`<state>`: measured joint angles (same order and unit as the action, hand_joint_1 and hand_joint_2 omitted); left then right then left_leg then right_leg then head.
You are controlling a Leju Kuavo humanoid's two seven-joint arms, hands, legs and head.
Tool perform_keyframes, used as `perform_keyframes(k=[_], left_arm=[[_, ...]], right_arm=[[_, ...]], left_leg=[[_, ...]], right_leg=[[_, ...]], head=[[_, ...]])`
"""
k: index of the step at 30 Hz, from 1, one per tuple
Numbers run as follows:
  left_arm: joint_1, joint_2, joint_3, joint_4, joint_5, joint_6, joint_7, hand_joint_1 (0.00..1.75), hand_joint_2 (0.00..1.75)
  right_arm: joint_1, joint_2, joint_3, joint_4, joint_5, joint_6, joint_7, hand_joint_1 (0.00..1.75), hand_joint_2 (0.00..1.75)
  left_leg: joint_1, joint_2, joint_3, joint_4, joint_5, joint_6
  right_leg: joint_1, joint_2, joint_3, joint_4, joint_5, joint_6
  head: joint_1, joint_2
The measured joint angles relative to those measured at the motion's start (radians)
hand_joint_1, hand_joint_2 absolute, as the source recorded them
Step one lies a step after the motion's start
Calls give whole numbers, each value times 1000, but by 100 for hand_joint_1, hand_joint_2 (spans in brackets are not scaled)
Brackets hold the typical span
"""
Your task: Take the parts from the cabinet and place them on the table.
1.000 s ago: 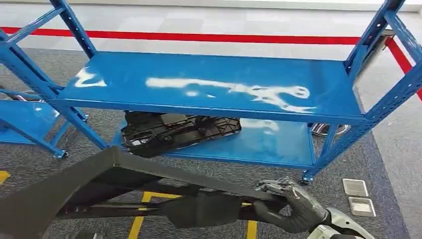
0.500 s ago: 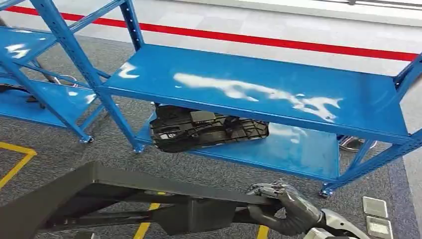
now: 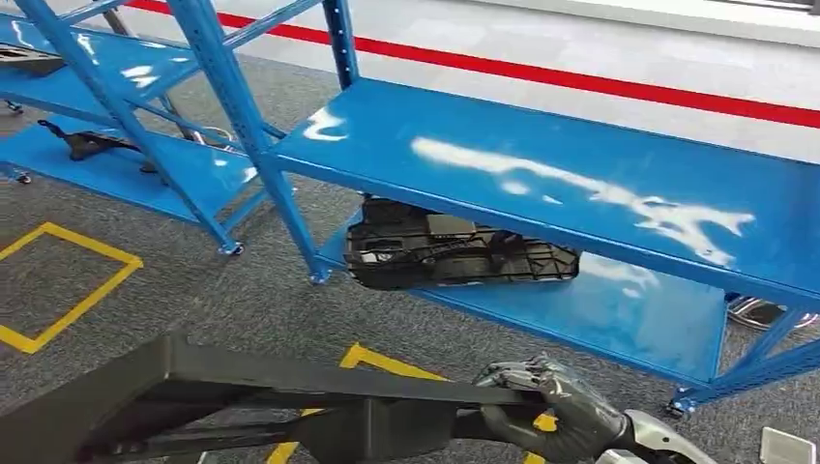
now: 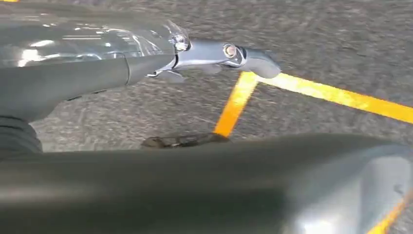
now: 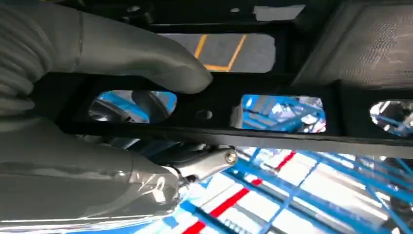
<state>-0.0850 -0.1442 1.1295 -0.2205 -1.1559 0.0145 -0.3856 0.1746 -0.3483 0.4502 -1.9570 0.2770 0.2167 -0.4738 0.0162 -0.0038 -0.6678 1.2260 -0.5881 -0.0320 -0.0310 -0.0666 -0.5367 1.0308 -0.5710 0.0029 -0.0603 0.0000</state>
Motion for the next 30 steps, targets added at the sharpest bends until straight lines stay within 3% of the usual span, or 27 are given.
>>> perform_keyframes(k=[1,2,3,7,8,9,10,11,12,13,14,16,17,18,22,23,24,25,27,28,29,30], left_arm=[[0,0,-3,0,-1,0,5,0,175],[0,-2,-7,0,-1,0,11,0,175],[-2,-5,-11,0,0,0,15,0,175],[8,-10,-13,1,4,-2,20,0,175],[10,-13,-13,1,4,-2,20,0,175],[7,-14,-13,1,5,-3,21,0,175],[3,-14,-13,1,11,-3,22,0,175],[0,-16,-12,1,15,-5,26,0,175],[0,-17,-11,1,24,-6,29,0,175],[2,-17,-11,1,26,-7,31,0,175],[4,-17,-10,1,31,-7,34,0,175],[4,-17,-7,1,35,-10,37,0,175],[3,-17,-6,1,39,-12,41,0,175],[2,-16,-2,1,43,-13,46,0,175],[9,-7,12,1,55,-23,55,0,175],[10,-3,16,1,56,-23,61,0,175],[8,-3,18,1,58,-22,66,0,175],[4,0,20,1,59,-20,67,0,175],[1,2,23,1,60,-18,70,0,175],[4,3,24,1,60,-18,71,0,175],[7,3,25,1,60,-21,72,0,175],[10,5,27,1,58,-24,72,0,175]], right_arm=[[-1,0,3,0,-1,3,2,175,175],[-1,0,5,0,-1,5,3,175,175],[0,0,6,0,-1,7,4,175,175],[-9,-1,14,0,-2,11,9,175,175],[-15,-2,15,0,-2,13,10,175,175],[-16,-2,17,0,-3,16,10,175,175],[-17,-4,18,1,-4,17,11,175,175],[-20,-6,20,4,-5,22,11,175,175],[-23,-6,25,8,-6,27,11,175,175],[-26,-6,29,11,-8,27,11,175,175],[-30,-6,32,13,-10,28,11,175,175],[-43,-6,35,18,-13,29,10,175,175],[-51,-6,37,20,-16,29,8,175,175],[-60,-6,39,23,-19,29,5,175,175],[-94,-5,47,35,-29,45,-9,175,175],[-106,-4,50,37,-35,47,-12,175,175],[-113,-4,54,41,-40,47,-14,175,175],[-116,-4,56,43,-43,47,-16,175,175],[-120,-4,60,50,-43,47,-17,175,175],[-122,-4,62,54,-43,47,-17,175,175],[-125,-3,63,57,-43,47,-18,175,175],[-129,-3,64,60,-43,47,-19,175,175]], left_leg=[[0,12,43,-86,45,3],[-3,48,82,-167,78,9],[-19,80,91,-184,60,13],[-26,46,87,-193,63,43],[-18,40,95,-205,71,54],[-17,31,96,-210,74,62],[-17,19,95,-210,74,65],[-19,7,96,-209,74,67],[-21,-5,96,-209,73,68],[-22,-17,97,-209,73,68],[-22,-31,99,-208,73,68],[-21,-60,105,-205,69,65],[-20,-74,107,-200,65,61],[-24,-83,99,-192,60,54],[-16,-129,82,-186,64,37],[-18,-98,82,-178,55,32],[-21,-47,66,-148,38,25],[-18,-24,36,-90,7,18],[-12,-11,-46,66,-56,9],[-9,-9,-72,113,-61,7],[-6,-8,-71,106,-43,5],[-5,-4,-48,55,-5,6]], right_leg=[[0,-10,5,0,-3,3],[0,-20,11,0,-6,7],[7,-29,11,1,-11,14],[2,-65,27,-14,-12,37],[-1,-24,30,-4,-27,43],[-1,27,13,30,-53,39],[0,50,-22,99,-93,34],[2,59,-64,183,-130,32],[4,61,-101,253,-150,32],[6,62,-123,287,-148,32],[6,62,-123,274,-121,33],[4,72,-66,130,-21,34],[0,105,-33,46,25,35],[-2,157,-27,29,14,31],[1,124,-21,16,11,13],[-4,108,-18,12,12,7],[-4,96,-15,12,9,2],[-2,79,-13,12,6,-3],[-2,46,-9,12,1,-7],[-2,32,-8,12,-2,-7],[-2,19,-5,12,-5,-6],[-2,8,0,12,-8,-4]], head=[[0,0],[0,0],[0,0],[0,0],[1,0],[1,0],[2,0],[2,0],[1,0],[2,0],[2,0],[2,0],[2,0],[2,0],[1,0],[0,0],[-2,0],[-2,0],[-2,0],[-2,0],[-2,0],[-2,0]])
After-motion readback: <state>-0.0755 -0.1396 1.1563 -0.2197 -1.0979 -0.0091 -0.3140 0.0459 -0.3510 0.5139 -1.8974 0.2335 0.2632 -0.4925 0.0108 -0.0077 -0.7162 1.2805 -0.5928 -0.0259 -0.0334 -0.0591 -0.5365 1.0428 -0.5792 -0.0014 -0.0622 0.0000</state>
